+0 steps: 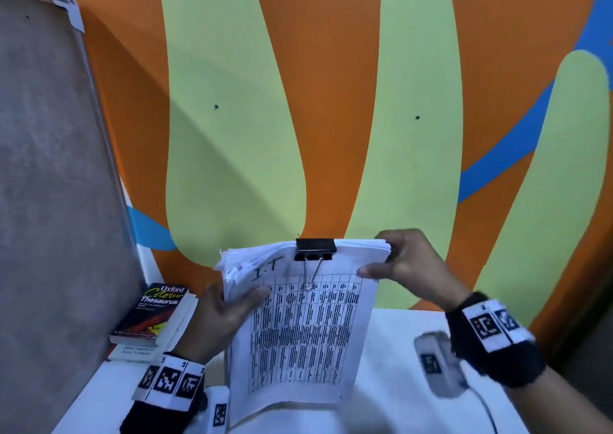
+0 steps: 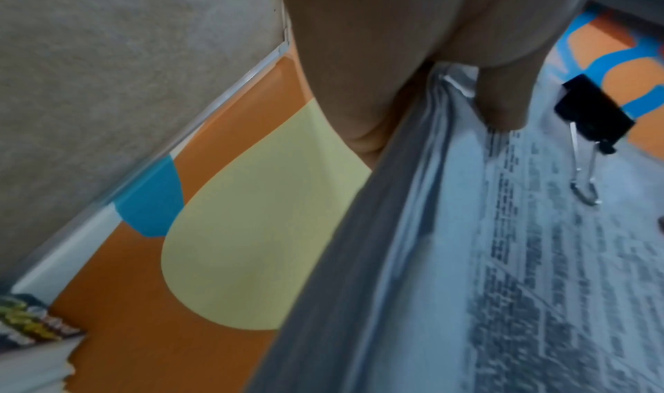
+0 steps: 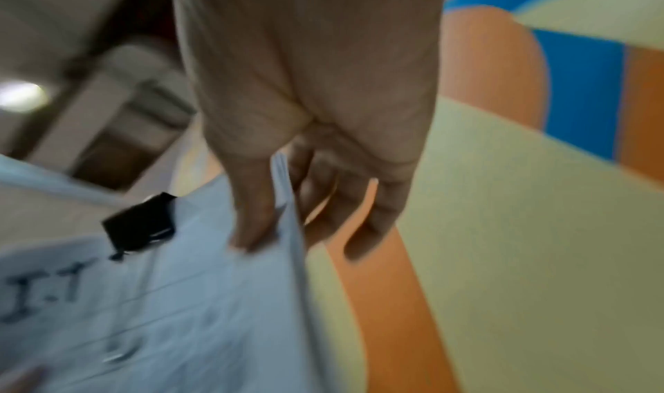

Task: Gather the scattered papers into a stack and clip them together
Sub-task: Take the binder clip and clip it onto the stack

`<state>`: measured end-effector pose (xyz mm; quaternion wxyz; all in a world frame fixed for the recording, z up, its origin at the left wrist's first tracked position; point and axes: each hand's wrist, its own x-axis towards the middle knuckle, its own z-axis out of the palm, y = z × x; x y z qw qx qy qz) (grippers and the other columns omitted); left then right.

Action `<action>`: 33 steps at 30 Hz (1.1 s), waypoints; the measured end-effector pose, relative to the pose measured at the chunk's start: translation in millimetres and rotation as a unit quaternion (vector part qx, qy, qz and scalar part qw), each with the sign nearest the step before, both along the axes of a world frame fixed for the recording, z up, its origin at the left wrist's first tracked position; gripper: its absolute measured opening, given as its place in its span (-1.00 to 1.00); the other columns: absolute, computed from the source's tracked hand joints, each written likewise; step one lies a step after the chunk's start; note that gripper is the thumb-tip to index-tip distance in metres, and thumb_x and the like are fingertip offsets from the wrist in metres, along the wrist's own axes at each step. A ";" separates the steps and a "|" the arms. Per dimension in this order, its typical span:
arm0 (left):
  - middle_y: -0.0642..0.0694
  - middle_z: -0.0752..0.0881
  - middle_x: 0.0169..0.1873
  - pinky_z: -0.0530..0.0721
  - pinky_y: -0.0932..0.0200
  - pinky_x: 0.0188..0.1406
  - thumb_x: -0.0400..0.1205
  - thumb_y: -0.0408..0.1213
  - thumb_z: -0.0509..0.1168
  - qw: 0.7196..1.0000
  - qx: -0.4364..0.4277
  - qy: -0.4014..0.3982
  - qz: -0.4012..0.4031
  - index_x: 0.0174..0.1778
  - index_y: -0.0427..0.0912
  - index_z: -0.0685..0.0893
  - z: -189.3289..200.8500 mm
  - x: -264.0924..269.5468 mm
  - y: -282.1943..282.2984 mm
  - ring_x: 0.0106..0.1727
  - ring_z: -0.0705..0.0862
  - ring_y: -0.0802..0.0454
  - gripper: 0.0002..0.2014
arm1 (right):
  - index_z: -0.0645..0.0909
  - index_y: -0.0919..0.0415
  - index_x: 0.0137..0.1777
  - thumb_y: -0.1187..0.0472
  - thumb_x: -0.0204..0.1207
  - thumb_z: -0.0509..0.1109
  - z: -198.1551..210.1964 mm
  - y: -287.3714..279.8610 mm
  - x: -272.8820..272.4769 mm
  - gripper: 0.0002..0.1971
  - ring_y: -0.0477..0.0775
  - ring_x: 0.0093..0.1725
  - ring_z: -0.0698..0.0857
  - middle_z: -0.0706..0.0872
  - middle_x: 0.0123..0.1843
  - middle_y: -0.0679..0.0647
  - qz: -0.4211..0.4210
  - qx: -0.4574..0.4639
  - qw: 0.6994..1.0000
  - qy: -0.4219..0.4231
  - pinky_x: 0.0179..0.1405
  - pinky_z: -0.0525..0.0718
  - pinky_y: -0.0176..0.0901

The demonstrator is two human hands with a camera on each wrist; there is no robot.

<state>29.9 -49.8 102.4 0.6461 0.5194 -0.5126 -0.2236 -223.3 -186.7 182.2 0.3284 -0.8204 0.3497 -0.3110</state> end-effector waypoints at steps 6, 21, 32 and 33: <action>-0.29 0.73 -0.38 0.57 0.08 -0.28 0.29 0.23 0.48 0.998 -0.027 0.027 0.042 -0.24 -0.25 0.75 8.9 -16.9 -15.7 -0.32 0.64 -0.04 -0.47 | 0.44 0.13 0.19 0.10 0.64 0.26 -49.1 31.4 23.2 -0.81 0.10 -0.20 0.66 0.67 -0.13 0.31 -0.061 -0.021 0.968 -0.243 -0.19 0.59 -0.01; 0.17 0.80 -0.47 0.59 0.48 -0.42 0.35 -0.26 0.57 0.994 0.085 0.043 0.061 -0.36 -0.13 0.76 -51.6 -35.0 -25.8 -0.41 0.74 0.29 -0.90 | 0.34 0.10 0.08 0.26 0.68 0.15 -150.8 48.1 16.8 -0.94 -0.18 -0.47 0.41 0.38 -0.44 0.05 -0.147 0.003 0.972 -0.182 -0.49 0.29 -0.38; -0.02 0.59 -0.67 0.49 0.28 -0.54 0.39 -0.25 0.56 0.972 0.222 0.043 0.061 -0.53 -0.16 0.54 -107.1 -23.7 -26.4 -0.56 0.56 0.08 -0.68 | 0.05 0.29 0.63 -0.54 0.30 0.08 -223.0 55.1 12.3 0.10 0.15 0.04 0.59 0.66 -0.02 0.14 -0.160 0.184 0.969 -0.038 -0.06 0.50 -0.25; -0.02 0.62 -0.64 0.51 0.28 -0.52 0.38 -0.25 0.56 0.972 0.224 0.042 0.066 -0.51 -0.17 0.56 -106.9 -19.1 -24.1 -0.55 0.58 0.09 -0.70 | 0.13 0.31 0.60 -0.39 0.43 0.16 -221.2 54.8 15.2 -0.06 0.24 0.04 0.61 0.65 -0.06 0.23 -0.161 0.184 0.969 -0.032 -0.04 0.53 -0.16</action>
